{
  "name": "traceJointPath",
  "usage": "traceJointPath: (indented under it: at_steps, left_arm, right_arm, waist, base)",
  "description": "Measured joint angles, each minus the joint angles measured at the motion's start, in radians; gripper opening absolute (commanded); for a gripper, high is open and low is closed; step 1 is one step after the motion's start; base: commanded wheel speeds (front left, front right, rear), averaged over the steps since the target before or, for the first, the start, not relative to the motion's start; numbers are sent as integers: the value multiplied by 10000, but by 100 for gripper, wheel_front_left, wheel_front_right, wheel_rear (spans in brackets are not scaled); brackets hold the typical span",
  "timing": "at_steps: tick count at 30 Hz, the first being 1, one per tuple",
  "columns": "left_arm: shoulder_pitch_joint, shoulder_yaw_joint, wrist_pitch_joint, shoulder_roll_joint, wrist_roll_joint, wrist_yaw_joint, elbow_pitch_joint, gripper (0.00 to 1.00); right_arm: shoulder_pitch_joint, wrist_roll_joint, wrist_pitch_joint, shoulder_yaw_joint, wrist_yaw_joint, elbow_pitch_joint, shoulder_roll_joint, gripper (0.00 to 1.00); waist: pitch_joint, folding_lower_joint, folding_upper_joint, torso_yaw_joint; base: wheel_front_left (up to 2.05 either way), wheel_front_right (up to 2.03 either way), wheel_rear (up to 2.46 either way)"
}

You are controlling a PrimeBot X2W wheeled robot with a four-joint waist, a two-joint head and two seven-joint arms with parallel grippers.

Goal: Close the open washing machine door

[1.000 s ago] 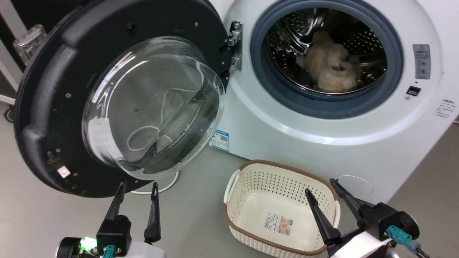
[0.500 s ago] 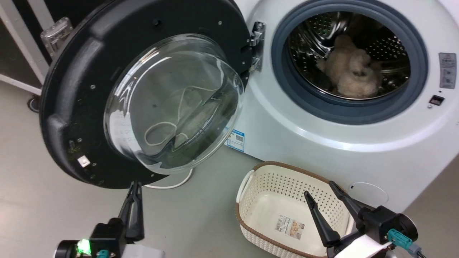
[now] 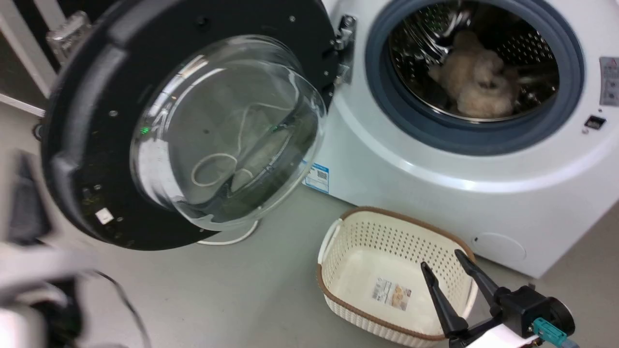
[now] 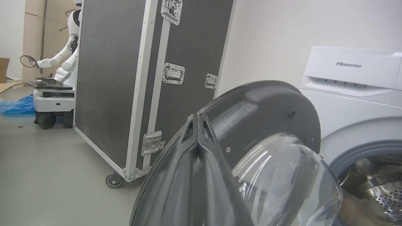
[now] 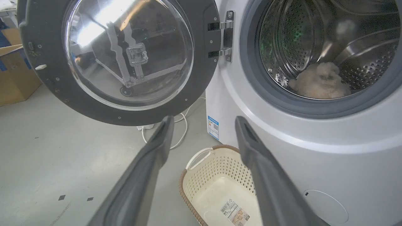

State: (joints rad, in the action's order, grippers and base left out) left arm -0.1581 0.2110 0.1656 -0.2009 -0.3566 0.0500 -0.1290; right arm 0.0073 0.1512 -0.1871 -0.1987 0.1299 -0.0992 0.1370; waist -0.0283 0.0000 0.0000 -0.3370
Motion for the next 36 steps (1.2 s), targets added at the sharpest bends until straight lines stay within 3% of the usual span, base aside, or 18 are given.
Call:
traceJointPath:
  at_steps: [4,10,16,19,25,30,35,36]
  left_arm:
    - [-1188,1256,-796,-679,-1513,107,1009,0]
    - [-2598,2405,-2278,-1634,-3294,407,2798,0]
    - [-3533,3536,-4690,-1994,-5716,1039,4284,0]
    - [-3591,3684,-6034,-2230,-6621,1045,4564,0]
    - [-3445,3638,-8151,-2238,-8134,477,4274,0]
    - [-2876,3597,-9332,-2151,-8830,384,3756,0]
    - [-2164,3210,-10370,-1745,-9252,349,2968,0]
    - [-1631,2880,-10857,-1377,-9386,347,2452,0]
  right_arm:
    - [-46,111,-19,-100,0,94,163,100]
    - [-214,366,-161,-171,0,130,491,100]
    - [-395,548,-337,-378,0,67,692,100]
    - [-411,690,-439,-451,0,-13,732,100]
    - [-413,807,-587,-529,0,-253,792,100]
    - [-411,803,-614,-548,0,-384,752,100]
    - [-405,775,-616,-543,0,-531,558,100]
    - [-390,769,-617,-504,0,-612,426,100]
  waist:
    - [-300,0,0,258]
    - [-811,1,0,619]
    - [-1195,2,0,919]
    - [-1286,2,0,972]
    - [-1165,1,0,869]
    - [-833,-1,0,803]
    - [-464,-1,0,742]
    - [-213,-1,0,746]
  base:
    - [0,0,0]
    - [0,0,0]
    - [0,0,0]
    - [0,0,0]
    - [0,0,0]
    - [0,0,0]
    - [0,0,0]
    - [0,0,0]
